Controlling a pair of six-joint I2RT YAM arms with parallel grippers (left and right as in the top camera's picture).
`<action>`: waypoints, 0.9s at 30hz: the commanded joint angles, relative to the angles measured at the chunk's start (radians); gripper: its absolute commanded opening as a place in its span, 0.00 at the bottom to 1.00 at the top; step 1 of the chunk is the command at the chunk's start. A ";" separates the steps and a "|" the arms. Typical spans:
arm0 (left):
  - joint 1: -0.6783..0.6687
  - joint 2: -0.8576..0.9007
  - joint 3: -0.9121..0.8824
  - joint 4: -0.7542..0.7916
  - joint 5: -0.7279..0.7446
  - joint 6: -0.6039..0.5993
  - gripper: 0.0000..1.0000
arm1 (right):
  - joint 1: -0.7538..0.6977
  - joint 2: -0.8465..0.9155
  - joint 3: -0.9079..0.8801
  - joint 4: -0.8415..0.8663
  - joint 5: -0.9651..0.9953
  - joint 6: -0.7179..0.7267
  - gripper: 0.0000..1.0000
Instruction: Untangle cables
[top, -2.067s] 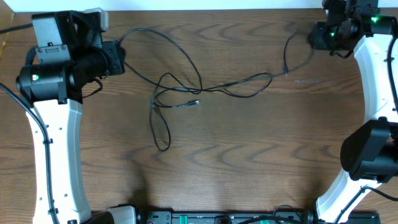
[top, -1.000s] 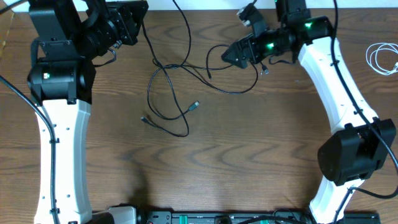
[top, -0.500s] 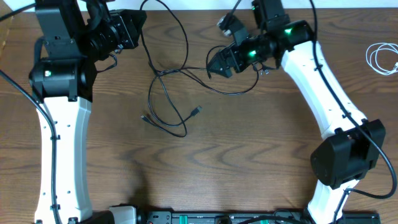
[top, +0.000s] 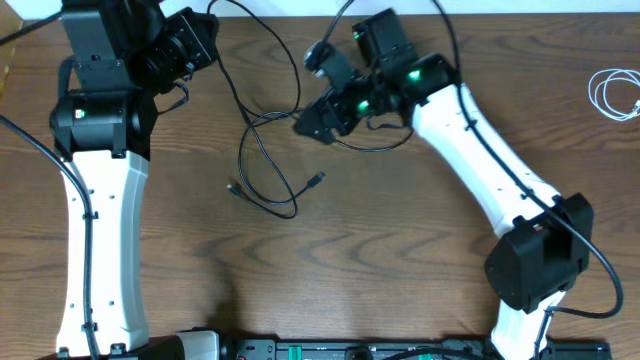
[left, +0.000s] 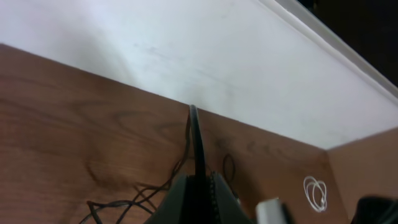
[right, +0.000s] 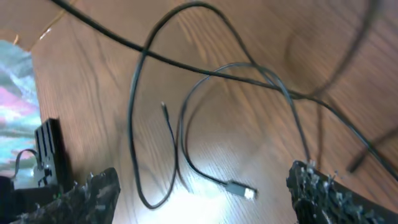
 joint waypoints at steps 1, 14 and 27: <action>0.000 0.003 0.020 0.001 -0.051 -0.048 0.07 | 0.068 0.008 -0.054 0.045 -0.065 0.008 0.83; 0.000 0.003 0.020 -0.011 -0.050 -0.048 0.07 | 0.226 0.008 -0.309 0.393 0.291 0.170 0.64; 0.003 0.003 0.020 -0.047 -0.174 -0.028 0.08 | -0.007 -0.164 -0.296 0.277 0.381 0.232 0.01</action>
